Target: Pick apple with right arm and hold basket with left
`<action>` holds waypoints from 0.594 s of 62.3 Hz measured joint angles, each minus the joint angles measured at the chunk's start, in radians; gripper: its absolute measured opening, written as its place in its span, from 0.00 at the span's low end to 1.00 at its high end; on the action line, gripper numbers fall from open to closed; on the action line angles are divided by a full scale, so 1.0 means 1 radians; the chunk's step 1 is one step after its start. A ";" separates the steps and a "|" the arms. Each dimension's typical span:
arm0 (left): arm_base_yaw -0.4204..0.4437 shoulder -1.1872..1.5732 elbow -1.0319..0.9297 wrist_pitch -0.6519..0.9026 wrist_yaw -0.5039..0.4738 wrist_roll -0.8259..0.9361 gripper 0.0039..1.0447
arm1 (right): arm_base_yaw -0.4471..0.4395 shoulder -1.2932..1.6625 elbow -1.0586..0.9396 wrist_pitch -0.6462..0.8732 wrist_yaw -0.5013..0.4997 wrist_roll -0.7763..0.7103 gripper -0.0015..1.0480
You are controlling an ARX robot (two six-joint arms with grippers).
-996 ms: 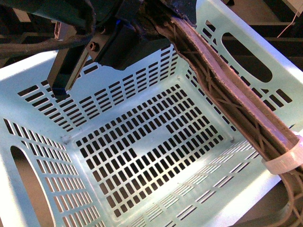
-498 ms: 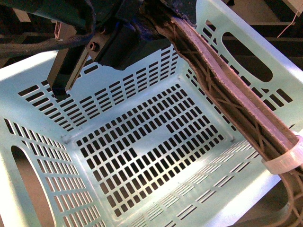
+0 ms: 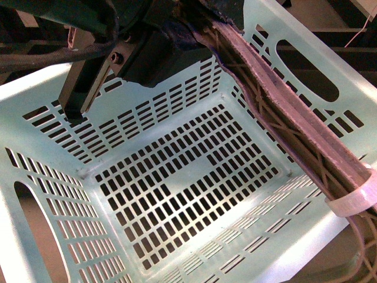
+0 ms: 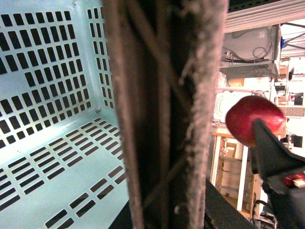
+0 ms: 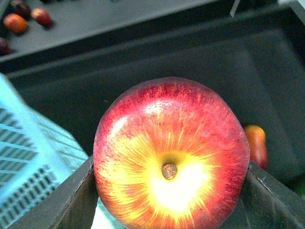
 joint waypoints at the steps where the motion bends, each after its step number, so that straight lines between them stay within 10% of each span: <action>1: 0.000 0.000 0.000 0.000 0.000 0.000 0.06 | 0.017 -0.008 0.002 -0.002 0.003 0.006 0.68; 29: 0.000 0.000 0.000 0.000 0.000 0.000 0.06 | 0.540 0.098 -0.018 0.074 0.238 0.157 0.68; 37: 0.000 0.000 0.000 0.000 0.000 0.000 0.06 | 0.570 0.113 -0.025 0.061 0.293 0.163 0.86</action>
